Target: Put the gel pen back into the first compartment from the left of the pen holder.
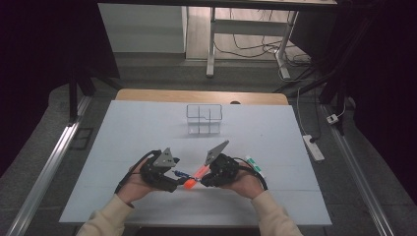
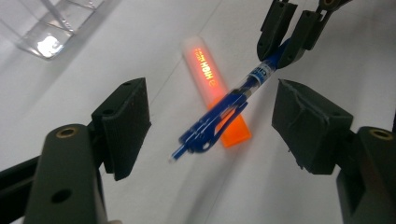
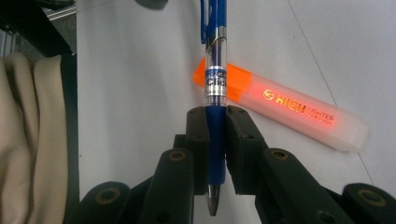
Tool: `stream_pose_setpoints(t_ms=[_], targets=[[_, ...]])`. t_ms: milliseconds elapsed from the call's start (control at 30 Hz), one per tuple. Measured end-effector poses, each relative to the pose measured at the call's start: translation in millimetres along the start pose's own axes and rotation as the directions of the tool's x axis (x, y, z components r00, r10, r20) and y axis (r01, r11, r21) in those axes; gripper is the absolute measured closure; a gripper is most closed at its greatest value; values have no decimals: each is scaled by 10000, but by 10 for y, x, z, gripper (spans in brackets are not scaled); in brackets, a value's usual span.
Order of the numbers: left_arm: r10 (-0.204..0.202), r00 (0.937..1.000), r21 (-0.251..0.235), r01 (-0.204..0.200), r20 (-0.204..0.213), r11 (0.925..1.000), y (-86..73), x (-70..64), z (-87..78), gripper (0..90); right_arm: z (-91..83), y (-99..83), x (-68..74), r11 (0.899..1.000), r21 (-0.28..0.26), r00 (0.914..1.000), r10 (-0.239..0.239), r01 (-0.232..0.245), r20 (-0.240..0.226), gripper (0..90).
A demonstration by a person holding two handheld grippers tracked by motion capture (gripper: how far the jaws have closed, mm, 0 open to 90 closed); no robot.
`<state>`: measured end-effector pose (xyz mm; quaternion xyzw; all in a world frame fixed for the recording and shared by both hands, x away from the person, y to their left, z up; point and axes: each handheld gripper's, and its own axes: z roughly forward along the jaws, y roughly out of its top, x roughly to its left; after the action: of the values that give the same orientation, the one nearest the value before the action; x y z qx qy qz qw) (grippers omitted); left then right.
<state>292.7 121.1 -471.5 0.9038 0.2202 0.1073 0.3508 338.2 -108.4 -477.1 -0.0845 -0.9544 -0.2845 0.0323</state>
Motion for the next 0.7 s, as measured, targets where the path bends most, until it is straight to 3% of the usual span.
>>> stream_pose_setpoints(t_ms=[200, 467, 633, 700], targets=[[571, 9968, 449, -596, 553, 9972, 103, -33, 113, 320, 1, 17, 19, 9997, 74, 9997, -222, 223, -124, 789], [1163, 9872, 1050, -1278, 1090, 9862, 149, -51, 224, 404, -12, 19, 46, 9985, 63, 9983, -549, 550, -217, 788], [1460, 9813, 1189, -1609, 1251, 9798, 155, -97, 257, 523, -33, 33, 70, 9969, 62, 9967, -782, 783, -235, 789], [1682, 9781, 1356, -1844, 1228, 9735, 160, -108, 263, 567, -48, 40, 82, 9959, 27, 9957, -900, 900, -233, 788]])
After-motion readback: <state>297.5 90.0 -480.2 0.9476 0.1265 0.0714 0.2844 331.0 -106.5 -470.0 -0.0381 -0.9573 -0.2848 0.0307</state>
